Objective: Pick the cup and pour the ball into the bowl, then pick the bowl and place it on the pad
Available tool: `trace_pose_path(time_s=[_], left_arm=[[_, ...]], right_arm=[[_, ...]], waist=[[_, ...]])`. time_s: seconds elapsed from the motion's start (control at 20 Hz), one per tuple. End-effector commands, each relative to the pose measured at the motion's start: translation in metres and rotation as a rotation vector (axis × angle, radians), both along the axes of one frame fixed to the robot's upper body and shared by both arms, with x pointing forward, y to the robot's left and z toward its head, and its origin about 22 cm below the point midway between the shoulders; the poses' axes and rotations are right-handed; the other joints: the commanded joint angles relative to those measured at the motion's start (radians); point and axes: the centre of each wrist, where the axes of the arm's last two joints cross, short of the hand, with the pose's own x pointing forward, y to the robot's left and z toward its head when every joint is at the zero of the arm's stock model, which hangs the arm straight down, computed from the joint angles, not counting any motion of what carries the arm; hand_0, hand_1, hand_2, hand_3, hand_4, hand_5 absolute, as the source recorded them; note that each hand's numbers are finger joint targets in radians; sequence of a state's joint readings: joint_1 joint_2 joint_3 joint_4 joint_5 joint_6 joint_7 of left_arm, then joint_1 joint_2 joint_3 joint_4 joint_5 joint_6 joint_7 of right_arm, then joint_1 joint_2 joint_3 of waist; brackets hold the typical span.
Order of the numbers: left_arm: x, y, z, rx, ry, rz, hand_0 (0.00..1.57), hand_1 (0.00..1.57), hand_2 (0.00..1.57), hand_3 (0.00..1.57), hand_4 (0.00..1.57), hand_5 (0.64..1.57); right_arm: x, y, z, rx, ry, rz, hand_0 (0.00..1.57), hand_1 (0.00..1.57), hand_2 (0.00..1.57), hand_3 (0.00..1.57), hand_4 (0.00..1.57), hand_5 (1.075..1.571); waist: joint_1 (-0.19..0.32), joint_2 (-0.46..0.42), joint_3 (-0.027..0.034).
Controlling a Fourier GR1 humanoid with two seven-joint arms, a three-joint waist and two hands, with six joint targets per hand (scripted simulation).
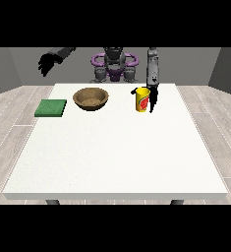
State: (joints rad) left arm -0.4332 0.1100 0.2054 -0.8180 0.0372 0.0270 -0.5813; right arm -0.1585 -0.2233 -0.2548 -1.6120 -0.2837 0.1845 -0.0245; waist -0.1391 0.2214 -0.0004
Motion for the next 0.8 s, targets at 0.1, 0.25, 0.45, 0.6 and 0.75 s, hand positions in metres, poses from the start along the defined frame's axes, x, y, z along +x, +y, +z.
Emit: trace_pose_path(time_s=[0.1, 0.25, 0.45, 0.6, 0.75], left_arm=[[-0.014, 0.016, -0.025, 0.190, -0.015, 0.108, 1.15, 1.15, 1.57, 1.57, 1.31, 1.475], [-0.014, -0.011, -0.037, 0.198, -0.016, 0.119, 1.26, 1.26, 1.57, 1.57, 1.33, 1.483], [0.007, 0.000, -0.017, 0.238, 0.025, 0.156, 1.29, 1.29, 1.57, 1.57, 1.39, 1.447], [0.004, -0.022, -0.020, 0.331, 0.045, 0.119, 1.28, 1.28, 1.57, 1.57, 1.39, 1.436], [0.019, -0.050, 0.000, 0.466, 0.093, 0.104, 1.29, 1.29, 1.57, 1.57, 1.41, 1.446]], right_arm=[[0.001, -0.006, 0.030, 0.010, -0.034, 0.046, 0.00, 0.00, 0.00, 0.12, 0.65, 1.568], [0.003, -0.016, 0.035, 0.012, -0.080, 0.048, 0.00, 0.00, 0.00, 0.07, 0.64, 1.568], [-0.002, -0.045, 0.031, 0.003, -0.023, 0.034, 0.00, 0.00, 0.00, 0.15, 0.63, 1.565], [-0.001, -0.063, 0.023, 0.023, 0.053, -0.014, 0.00, 0.00, 0.00, 0.27, 0.64, 1.568], [-0.006, -0.084, -0.001, 0.022, 0.172, -0.049, 0.00, 0.00, 0.00, 0.33, 0.64, 1.565]], waist=[[-0.058, 0.027, -0.0007], [-0.065, 0.059, -0.0003], [-0.068, -0.001, 0.0003], [-0.026, -0.075, 0.0006], [0.003, -0.190, 0.0031]])
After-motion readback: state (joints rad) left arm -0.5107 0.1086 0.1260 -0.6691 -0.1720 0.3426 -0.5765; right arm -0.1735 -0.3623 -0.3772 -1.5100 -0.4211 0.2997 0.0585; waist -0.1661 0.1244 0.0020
